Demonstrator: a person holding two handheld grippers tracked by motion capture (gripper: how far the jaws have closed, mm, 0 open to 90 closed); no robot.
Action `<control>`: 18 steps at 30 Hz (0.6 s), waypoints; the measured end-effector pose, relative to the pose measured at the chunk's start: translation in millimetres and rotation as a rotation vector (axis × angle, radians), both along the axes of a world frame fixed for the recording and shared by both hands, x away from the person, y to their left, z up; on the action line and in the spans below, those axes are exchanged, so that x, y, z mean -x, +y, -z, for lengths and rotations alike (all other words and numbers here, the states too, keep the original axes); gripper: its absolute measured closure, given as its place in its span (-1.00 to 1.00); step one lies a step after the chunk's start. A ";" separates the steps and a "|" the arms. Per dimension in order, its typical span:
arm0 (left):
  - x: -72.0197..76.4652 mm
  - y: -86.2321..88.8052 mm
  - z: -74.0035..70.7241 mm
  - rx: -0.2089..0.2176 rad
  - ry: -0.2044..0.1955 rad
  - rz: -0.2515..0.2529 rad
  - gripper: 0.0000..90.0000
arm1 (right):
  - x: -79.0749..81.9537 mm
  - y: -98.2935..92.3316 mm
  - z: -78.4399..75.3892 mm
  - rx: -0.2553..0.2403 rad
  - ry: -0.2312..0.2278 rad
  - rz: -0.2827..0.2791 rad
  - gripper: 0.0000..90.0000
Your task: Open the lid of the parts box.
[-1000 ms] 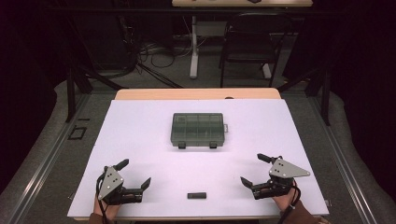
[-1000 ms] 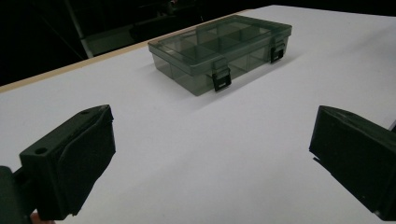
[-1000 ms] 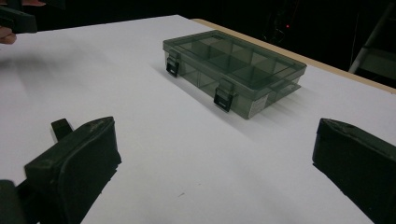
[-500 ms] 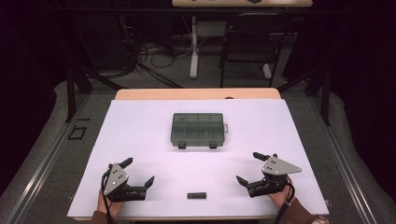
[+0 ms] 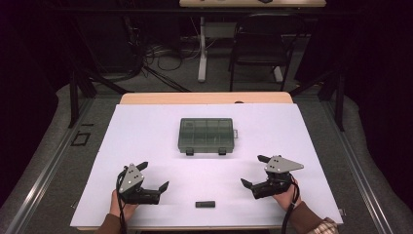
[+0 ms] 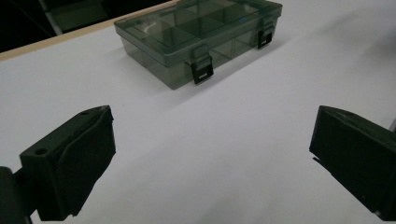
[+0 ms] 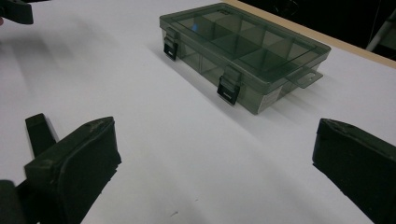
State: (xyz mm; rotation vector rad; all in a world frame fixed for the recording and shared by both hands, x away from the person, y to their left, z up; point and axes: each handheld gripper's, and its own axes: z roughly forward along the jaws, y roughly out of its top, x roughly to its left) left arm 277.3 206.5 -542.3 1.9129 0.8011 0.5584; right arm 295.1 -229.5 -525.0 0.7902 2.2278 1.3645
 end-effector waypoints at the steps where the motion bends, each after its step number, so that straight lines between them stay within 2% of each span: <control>1: -1.3 -1.3 -0.4 0.000 0.008 0.007 -1.00 | -1.3 0.5 0.1 0.002 0.002 -0.001 -1.00; 6: -7.6 -7.7 -1.5 -0.002 0.028 0.025 -1.00 | -10.2 4.0 0.9 0.007 0.030 0.000 -1.00; 18: -20.1 -17.9 -7.1 -0.022 0.046 0.014 -1.00 | -32.4 15.7 2.0 0.028 0.072 -0.003 -1.00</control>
